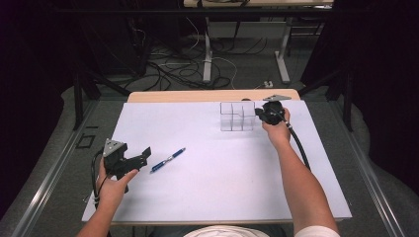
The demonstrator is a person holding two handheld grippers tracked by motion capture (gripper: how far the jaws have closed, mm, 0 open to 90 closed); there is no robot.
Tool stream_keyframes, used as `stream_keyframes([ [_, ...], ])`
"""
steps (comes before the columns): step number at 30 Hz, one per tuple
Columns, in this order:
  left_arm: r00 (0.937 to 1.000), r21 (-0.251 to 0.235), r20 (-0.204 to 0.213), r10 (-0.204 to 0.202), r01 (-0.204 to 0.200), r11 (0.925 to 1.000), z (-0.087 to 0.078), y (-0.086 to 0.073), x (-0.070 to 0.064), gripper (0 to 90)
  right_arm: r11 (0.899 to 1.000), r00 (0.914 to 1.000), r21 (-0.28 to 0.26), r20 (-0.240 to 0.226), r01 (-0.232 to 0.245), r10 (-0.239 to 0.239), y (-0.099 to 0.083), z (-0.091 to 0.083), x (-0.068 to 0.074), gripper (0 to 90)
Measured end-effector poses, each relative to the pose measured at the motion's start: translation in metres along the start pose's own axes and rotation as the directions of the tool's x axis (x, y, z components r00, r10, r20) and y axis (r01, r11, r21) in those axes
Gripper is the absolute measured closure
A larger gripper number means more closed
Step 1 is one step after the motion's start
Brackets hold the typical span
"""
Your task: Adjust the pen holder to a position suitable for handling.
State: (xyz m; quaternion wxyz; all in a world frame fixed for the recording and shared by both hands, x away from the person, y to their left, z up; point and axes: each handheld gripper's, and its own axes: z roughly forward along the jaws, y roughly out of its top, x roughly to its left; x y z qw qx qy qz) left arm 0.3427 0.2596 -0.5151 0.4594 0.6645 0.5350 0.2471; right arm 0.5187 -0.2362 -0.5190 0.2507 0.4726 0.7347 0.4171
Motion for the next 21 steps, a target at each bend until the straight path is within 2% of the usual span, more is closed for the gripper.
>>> stream_keyframes([
  [16,1.0000,0.001,0.002,0.001,-0.001,1.0000,0.001,0.000,0.000,5.5,1.000,0.9984,-0.024,-0.057,0.005,-0.007,-0.001,0.011,0.027,90.0],
  [17,1.0000,0.001,0.002,0.001,-0.001,1.0000,0.001,0.000,0.000,5.5,1.000,0.9981,-0.024,-0.062,-0.007,0.006,0.000,0.011,0.029,90.0],
  [18,1.0000,0.001,0.002,0.001,-0.001,1.0000,0.001,0.000,0.000,5.5,1.000,0.9980,-0.028,-0.062,0.004,-0.006,0.000,0.012,0.030,90.0],
  [21,1.0000,0.003,0.001,0.001,-0.001,1.0000,0.001,0.000,0.000,5.5,0.999,0.9976,-0.034,-0.069,-0.007,0.005,-0.001,0.014,0.034,90.0],
])
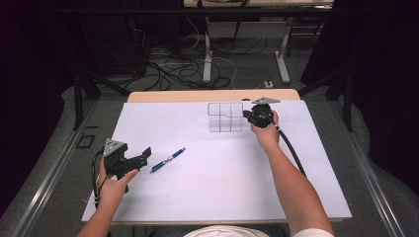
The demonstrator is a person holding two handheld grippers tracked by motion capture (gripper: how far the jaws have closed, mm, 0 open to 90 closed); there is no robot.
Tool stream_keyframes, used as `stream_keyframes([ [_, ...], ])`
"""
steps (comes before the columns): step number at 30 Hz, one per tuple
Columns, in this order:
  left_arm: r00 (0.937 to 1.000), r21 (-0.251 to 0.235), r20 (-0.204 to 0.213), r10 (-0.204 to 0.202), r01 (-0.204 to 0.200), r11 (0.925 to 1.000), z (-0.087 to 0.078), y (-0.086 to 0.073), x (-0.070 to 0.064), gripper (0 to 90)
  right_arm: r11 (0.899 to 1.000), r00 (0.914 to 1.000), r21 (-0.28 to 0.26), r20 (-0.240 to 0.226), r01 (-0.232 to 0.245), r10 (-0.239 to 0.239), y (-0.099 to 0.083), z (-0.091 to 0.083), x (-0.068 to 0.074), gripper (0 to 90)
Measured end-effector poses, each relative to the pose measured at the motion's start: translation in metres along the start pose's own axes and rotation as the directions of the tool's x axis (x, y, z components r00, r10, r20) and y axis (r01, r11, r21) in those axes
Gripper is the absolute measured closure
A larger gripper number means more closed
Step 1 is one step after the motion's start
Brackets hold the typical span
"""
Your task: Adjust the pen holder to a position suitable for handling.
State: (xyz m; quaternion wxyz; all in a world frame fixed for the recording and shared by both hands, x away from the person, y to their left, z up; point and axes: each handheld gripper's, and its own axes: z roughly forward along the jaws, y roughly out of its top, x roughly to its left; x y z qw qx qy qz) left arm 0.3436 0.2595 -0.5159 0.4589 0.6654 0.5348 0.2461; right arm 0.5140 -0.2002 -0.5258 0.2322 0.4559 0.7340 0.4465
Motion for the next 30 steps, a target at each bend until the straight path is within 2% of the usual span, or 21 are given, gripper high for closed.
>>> stream_keyframes([
  [7,1.0000,0.001,0.000,-0.005,0.005,1.0000,0.000,0.000,0.000,5.5,1.000,0.9997,-0.012,-0.019,-0.012,0.012,-0.002,0.005,0.009,90.0],
  [23,1.0000,0.003,0.001,-0.008,0.008,1.0000,0.000,0.000,0.001,5.9,1.000,0.9996,-0.027,-0.023,-0.015,0.015,0.002,0.022,0.033,90.0],
  [30,0.9999,0.000,-0.001,-0.011,0.011,0.9999,0.000,0.000,0.002,6.1,1.000,0.9996,-0.020,-0.029,-0.008,0.007,0.004,0.024,0.036,90.0],
])
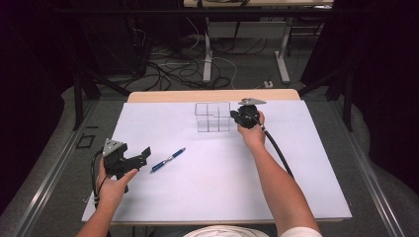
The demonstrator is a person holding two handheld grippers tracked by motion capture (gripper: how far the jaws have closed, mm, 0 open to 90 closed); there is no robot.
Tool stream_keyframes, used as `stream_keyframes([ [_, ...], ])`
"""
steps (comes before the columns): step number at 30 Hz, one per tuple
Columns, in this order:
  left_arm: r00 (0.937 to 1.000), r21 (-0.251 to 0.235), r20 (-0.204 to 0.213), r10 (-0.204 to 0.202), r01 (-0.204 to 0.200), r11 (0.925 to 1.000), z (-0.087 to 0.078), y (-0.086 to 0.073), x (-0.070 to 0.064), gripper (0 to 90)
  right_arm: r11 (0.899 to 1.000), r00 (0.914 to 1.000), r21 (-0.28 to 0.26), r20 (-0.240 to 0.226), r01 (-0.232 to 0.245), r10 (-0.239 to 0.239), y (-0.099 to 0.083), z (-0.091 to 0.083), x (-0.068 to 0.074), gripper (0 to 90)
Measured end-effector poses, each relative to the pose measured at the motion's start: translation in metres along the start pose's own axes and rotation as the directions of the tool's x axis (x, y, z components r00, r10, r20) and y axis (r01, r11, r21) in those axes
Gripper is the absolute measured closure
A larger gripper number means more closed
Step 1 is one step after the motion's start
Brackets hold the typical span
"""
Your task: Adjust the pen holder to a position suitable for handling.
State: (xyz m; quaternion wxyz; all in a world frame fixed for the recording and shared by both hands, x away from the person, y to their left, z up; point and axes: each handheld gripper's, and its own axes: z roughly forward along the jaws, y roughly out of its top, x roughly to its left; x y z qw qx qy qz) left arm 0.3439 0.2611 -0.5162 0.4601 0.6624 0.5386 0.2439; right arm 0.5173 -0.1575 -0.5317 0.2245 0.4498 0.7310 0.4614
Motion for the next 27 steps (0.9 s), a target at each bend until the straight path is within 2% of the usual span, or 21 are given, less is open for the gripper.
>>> stream_keyframes([
  [6,1.0000,-0.001,-0.001,0.000,0.000,1.0000,-0.001,0.000,0.000,6.2,1.000,1.0000,0.002,0.002,-0.004,0.004,0.000,0.000,0.002,89.9],
  [9,1.0000,0.002,-0.001,0.000,0.000,1.0000,-0.001,0.000,0.001,6.2,1.000,0.9999,0.009,0.013,0.005,-0.005,0.000,-0.003,0.002,82.4],
  [10,1.0000,0.000,-0.002,-0.002,0.002,1.0000,0.000,0.000,0.000,6.2,1.000,0.9999,0.009,0.013,0.005,-0.005,0.000,-0.003,0.002,82.4],
  [14,1.0000,0.002,0.000,-0.003,0.003,1.0000,-0.001,0.000,0.001,6.3,1.000,0.9994,-0.002,0.031,-0.017,0.017,0.000,-0.010,-0.001,75.0],
  [20,1.0000,-0.002,0.001,0.001,-0.001,1.0000,0.000,0.000,0.000,6.9,1.000,0.9996,-0.028,0.029,0.005,-0.004,0.003,-0.022,0.002,66.8],
  [27,1.0000,-0.003,-0.001,0.005,-0.005,1.0000,0.000,0.000,0.000,8.3,0.999,0.9985,-0.018,0.043,0.034,-0.033,0.005,-0.036,0.005,56.7],
])
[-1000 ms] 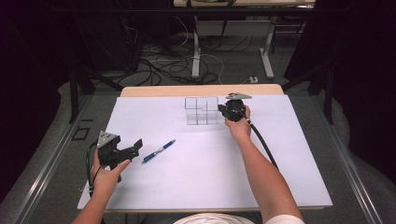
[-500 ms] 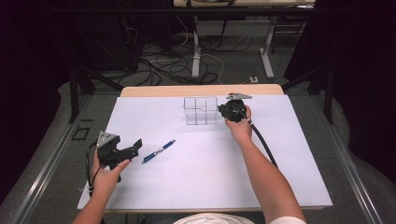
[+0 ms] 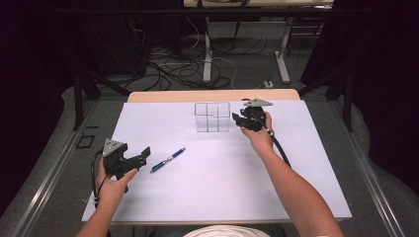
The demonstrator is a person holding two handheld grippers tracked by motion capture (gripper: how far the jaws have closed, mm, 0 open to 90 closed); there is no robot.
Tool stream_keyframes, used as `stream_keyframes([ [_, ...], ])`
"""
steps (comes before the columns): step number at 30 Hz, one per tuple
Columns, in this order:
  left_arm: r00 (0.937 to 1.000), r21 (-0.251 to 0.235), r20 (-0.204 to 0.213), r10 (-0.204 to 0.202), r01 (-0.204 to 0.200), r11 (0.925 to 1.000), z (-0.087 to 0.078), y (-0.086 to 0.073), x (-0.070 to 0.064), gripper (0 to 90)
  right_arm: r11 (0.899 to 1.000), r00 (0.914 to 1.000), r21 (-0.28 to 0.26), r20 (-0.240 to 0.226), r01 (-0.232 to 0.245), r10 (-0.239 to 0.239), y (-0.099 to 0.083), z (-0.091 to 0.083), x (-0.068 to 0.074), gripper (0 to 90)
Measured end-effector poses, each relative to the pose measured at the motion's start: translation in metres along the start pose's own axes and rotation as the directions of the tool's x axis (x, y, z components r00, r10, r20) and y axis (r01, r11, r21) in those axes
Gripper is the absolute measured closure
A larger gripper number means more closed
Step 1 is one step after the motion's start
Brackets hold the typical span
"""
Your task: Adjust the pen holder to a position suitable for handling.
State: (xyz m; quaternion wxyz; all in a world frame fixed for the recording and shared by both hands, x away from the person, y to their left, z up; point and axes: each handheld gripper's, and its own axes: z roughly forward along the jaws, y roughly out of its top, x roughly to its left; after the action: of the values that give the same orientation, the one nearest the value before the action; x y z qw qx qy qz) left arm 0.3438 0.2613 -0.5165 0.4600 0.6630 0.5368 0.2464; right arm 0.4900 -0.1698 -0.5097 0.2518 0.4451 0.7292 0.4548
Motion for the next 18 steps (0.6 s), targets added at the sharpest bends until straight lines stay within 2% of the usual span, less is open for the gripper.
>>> stream_keyframes([
  [3,1.0000,-0.001,-0.001,-0.001,0.001,1.0000,0.000,0.000,0.000,8.5,1.000,1.0000,0.000,-0.002,0.005,-0.005,0.001,-0.004,0.001,54.1],
  [12,1.0000,-0.002,-0.002,-0.006,0.006,1.0000,-0.001,0.000,0.000,8.7,0.996,0.9960,0.019,-0.001,0.090,-0.090,0.005,-0.026,0.013,43.5],
  [14,1.0000,-0.002,-0.002,-0.007,0.007,1.0000,-0.001,0.000,0.000,8.7,0.995,0.9945,0.012,-0.026,0.102,-0.102,0.006,-0.030,0.016,40.2],
  [18,1.0000,-0.002,-0.003,-0.006,0.006,1.0000,-0.001,0.000,0.001,8.7,0.996,0.9942,0.007,-0.060,0.090,-0.089,0.009,-0.039,0.023,36.3],
])
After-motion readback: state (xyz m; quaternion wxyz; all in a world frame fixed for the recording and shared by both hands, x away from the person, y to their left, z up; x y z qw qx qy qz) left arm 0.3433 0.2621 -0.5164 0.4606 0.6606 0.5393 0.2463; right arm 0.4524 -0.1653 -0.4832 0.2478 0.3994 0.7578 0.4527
